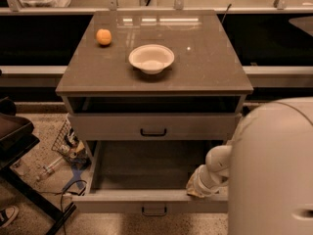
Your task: Open middle drawer
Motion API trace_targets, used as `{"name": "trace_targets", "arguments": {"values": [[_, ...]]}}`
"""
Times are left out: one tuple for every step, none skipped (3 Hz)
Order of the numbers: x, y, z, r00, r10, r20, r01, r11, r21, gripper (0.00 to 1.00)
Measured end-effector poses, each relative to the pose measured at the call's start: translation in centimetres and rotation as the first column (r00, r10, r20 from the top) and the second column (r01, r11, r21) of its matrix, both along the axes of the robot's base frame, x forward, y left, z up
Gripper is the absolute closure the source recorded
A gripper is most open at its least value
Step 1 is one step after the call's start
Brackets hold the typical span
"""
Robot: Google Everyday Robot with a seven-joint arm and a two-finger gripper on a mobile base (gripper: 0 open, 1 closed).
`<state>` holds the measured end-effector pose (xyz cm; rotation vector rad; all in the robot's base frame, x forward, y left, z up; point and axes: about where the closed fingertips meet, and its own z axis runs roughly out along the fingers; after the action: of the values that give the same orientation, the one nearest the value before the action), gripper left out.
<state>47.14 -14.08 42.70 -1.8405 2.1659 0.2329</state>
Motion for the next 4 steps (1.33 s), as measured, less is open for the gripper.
{"name": "trace_targets", "arguments": {"values": [[-4.28,0.75,0.27,0.9901,0.069,-0.122,-0.073,0.997,-0.022,0.79],[-4.28,0.75,0.27,0.9901,0.069,-0.122,-0.073,0.997,-0.022,0.56],[-4.35,0.79,0.22,0.9898,0.071,-0.124,-0.074,0.997,-0.021,0.32],[-4.41,0.83,0.18,0.9895,0.072,-0.125,-0.075,0.997,-0.021,0.09]]}}
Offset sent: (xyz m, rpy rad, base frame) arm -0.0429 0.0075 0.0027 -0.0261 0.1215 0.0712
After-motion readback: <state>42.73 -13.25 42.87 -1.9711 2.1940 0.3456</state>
